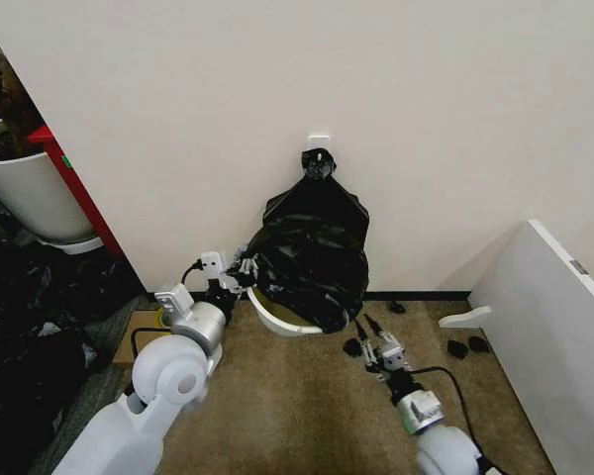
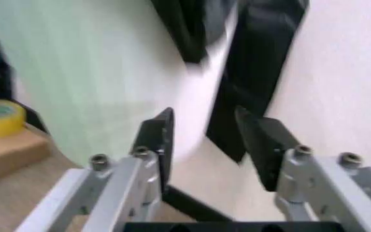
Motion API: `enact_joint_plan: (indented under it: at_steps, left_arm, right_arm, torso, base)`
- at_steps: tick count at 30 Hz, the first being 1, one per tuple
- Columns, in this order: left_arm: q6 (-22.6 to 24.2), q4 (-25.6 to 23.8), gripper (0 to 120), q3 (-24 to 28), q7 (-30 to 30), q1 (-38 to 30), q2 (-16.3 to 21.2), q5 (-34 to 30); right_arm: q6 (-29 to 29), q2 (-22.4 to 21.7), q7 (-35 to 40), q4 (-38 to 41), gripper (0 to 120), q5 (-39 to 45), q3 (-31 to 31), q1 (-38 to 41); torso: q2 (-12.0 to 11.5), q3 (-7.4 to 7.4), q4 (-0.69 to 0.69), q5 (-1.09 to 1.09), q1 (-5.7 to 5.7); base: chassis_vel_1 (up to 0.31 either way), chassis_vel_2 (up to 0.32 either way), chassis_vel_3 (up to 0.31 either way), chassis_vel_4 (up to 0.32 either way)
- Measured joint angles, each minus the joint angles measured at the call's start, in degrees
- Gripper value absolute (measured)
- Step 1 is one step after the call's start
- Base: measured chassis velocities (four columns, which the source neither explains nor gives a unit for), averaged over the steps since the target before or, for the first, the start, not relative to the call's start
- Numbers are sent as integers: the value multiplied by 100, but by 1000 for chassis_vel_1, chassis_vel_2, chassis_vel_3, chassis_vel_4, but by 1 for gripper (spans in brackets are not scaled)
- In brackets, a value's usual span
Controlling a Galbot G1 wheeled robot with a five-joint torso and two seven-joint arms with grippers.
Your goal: Place the garbage bag over the trash bin.
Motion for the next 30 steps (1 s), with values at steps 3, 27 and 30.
enact_joint_plan:
  at_steps: [3,27,30]
  left_arm:
    - [-33,88,5,25,10,45,-38,146]
    - [-146,331,5,105,0,135,-185,547]
    - [-151,333,5,103,-5,140,-194,550]
  right_arm:
    - [456,-153,-293,339,51,120,104,-143]
    - [528,-798,-149,1070,100,-314,29,-581]
    - [1065,-827,-671,906,100,-394,166,-586]
  torso:
    - [0,0,-2,-1,0]
    - [0,0,1,-1,0]
    - [0,0,0,0,0]
  base:
    - [0,0,0,0]
    - [0,0,0,0]
    - [0,0,0,0]
